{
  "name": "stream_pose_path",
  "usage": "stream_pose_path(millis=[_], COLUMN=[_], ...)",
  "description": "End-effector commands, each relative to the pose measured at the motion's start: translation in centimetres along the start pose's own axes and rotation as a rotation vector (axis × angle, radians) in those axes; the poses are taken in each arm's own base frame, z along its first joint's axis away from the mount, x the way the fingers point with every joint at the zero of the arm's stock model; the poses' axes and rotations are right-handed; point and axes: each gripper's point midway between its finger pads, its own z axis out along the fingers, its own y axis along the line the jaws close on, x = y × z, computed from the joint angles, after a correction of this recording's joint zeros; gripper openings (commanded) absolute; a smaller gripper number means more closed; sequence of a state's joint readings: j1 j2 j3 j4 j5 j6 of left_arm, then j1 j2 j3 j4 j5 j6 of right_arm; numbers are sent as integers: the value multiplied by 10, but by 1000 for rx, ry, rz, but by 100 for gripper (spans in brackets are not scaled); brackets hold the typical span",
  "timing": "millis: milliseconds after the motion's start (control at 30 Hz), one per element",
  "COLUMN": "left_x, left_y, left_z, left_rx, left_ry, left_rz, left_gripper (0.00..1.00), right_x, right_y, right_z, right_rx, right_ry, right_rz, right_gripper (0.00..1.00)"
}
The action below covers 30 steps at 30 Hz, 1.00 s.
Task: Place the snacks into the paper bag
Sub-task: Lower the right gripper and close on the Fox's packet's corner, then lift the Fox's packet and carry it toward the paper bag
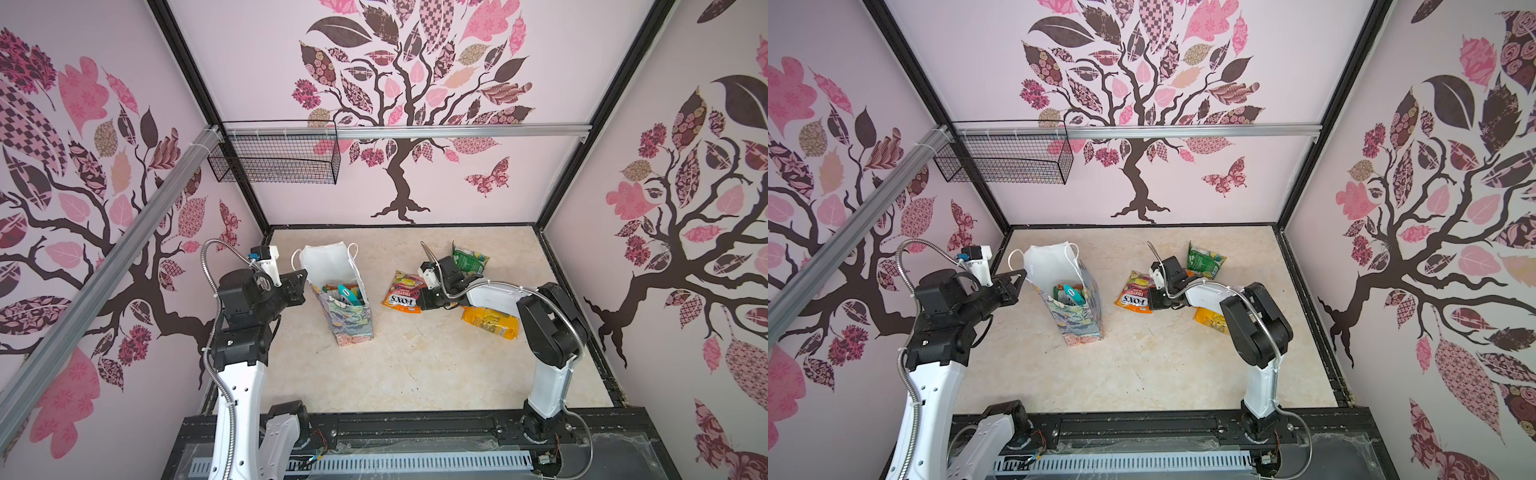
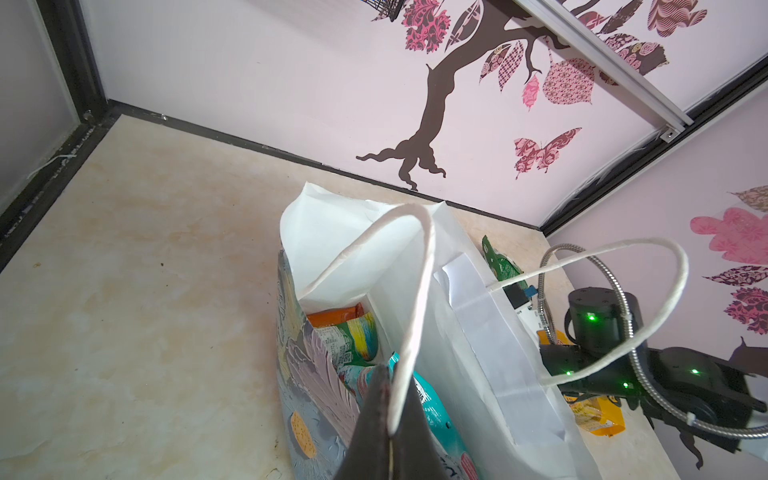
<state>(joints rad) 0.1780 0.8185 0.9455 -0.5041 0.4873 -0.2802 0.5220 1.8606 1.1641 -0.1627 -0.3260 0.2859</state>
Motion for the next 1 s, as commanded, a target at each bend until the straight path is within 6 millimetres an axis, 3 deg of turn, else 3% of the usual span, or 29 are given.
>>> stream_pose_path(millis=[0,567,967], left_x=[-7,-8,-9], left_y=[-5,-6,-7], left_z=[-5,-6,-8], left_rx=[7,12,11], left_ry=[-31,-37,-44], left_rz=[35,38,43], left_gripper=[0,0,0], right_x=[-35,-82,-89], right_y=[33,109,207], right_z=[-51,-176,-261], right_rx=[-66,-224,-329], right_ry=[-122,-388,-539], right_rz=[-71,-194,-396], right_gripper=[0,0,0])
